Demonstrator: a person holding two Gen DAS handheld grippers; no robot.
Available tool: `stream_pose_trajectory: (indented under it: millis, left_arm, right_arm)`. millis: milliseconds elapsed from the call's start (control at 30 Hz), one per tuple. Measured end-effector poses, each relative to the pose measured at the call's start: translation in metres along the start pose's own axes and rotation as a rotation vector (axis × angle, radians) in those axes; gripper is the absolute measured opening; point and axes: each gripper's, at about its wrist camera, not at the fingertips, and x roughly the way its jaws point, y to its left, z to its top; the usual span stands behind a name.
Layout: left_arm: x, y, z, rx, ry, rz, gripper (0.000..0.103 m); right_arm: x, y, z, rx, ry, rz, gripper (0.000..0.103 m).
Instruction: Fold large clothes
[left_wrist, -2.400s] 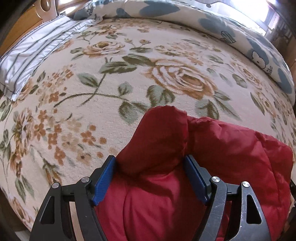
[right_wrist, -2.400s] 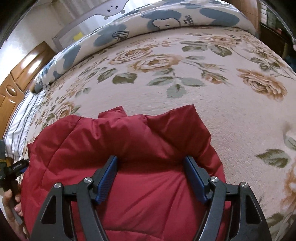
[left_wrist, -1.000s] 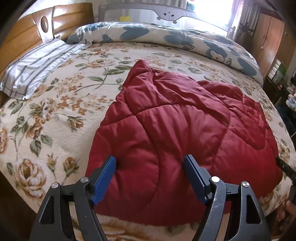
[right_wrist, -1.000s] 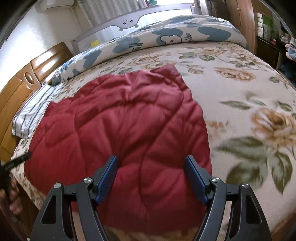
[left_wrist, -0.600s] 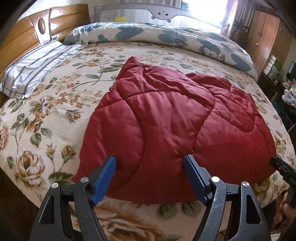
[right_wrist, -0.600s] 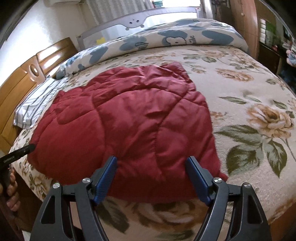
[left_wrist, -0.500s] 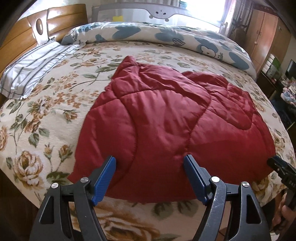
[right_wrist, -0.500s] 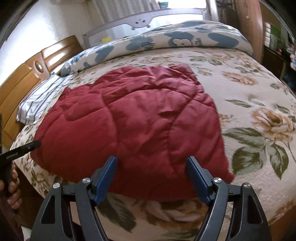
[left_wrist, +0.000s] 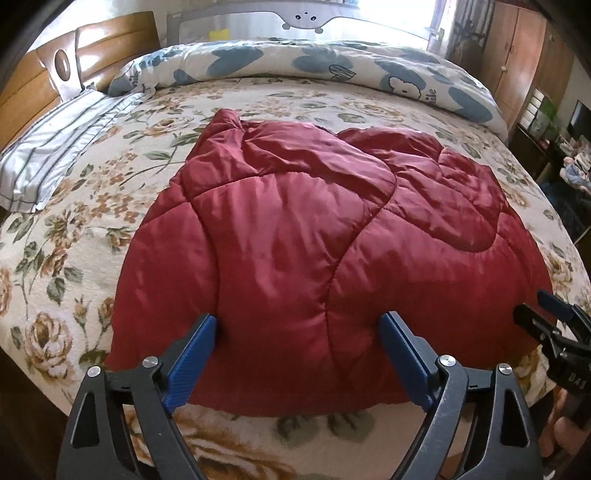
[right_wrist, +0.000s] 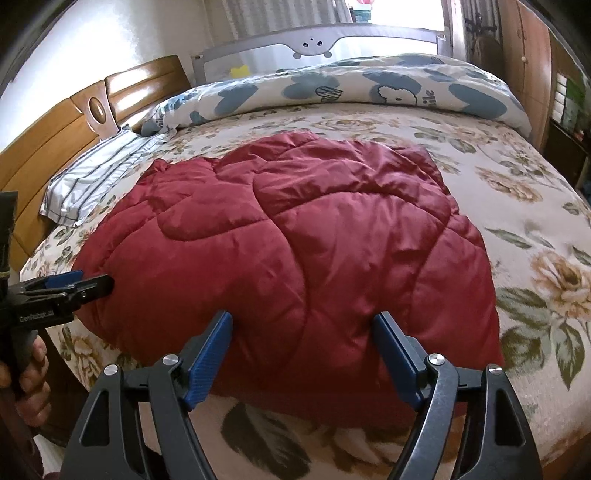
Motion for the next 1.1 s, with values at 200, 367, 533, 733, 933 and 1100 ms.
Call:
stream_pose_trajectory:
  millis: [200, 367, 533, 733, 933, 1100]
  left_arm:
    - [0.016, -0.010, 0.011, 0.037, 0.022, 0.010, 0.100]
    - [0.034, -0.010, 0.022, 0.041, 0.038, 0.016, 0.101]
    - [0.050, -0.009, 0.031, 0.032, 0.049, 0.014, 0.103]
    - [0.063, -0.010, 0.038, 0.024, 0.047, 0.029, 0.103]
    - [0.045, -0.013, 0.035, 0.021, 0.030, 0.053, 0.100]
    - [0.020, -0.016, 0.036, 0.042, -0.036, 0.113, 0.097]
  right_arm:
    - [0.014, 0.003, 0.011, -0.025, 0.009, -0.013, 0.082]
    - [0.032, -0.012, 0.022, 0.018, 0.037, -0.035, 0.084]
    - [0.045, -0.032, 0.026, 0.082, 0.045, -0.033, 0.084]
    - [0.051, -0.037, 0.026, 0.110, 0.048, -0.023, 0.084]
    - [0.052, -0.039, 0.025, 0.126, 0.048, -0.015, 0.085]
    - [0.052, -0.039, 0.025, 0.130, 0.045, -0.015, 0.085]
